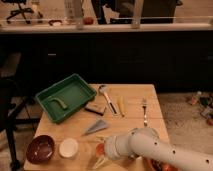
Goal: Place apple in table surface
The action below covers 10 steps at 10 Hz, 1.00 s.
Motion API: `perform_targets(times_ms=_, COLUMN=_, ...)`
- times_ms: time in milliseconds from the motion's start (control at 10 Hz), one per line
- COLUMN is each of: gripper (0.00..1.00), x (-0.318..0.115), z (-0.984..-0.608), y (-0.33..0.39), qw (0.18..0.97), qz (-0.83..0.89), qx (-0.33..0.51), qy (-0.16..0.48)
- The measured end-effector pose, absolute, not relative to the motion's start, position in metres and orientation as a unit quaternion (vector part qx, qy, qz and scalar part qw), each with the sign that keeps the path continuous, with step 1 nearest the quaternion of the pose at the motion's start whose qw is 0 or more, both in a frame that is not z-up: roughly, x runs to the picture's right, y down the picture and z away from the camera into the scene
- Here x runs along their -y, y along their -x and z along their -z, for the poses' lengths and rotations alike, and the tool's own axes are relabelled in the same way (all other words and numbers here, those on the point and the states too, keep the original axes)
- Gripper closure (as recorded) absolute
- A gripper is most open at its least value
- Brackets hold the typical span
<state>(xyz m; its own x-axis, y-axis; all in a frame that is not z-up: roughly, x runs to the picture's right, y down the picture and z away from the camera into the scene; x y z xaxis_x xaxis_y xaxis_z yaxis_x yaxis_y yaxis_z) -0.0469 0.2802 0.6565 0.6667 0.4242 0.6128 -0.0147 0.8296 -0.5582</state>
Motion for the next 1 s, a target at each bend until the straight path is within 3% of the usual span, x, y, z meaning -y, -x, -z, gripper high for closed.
perform_targets(times_ms=1000, gripper=0.20, x=-0.2816, z=-0.6708, y=0.0383, qw=0.858, qz=-0.150, qx=0.409, qy=0.271)
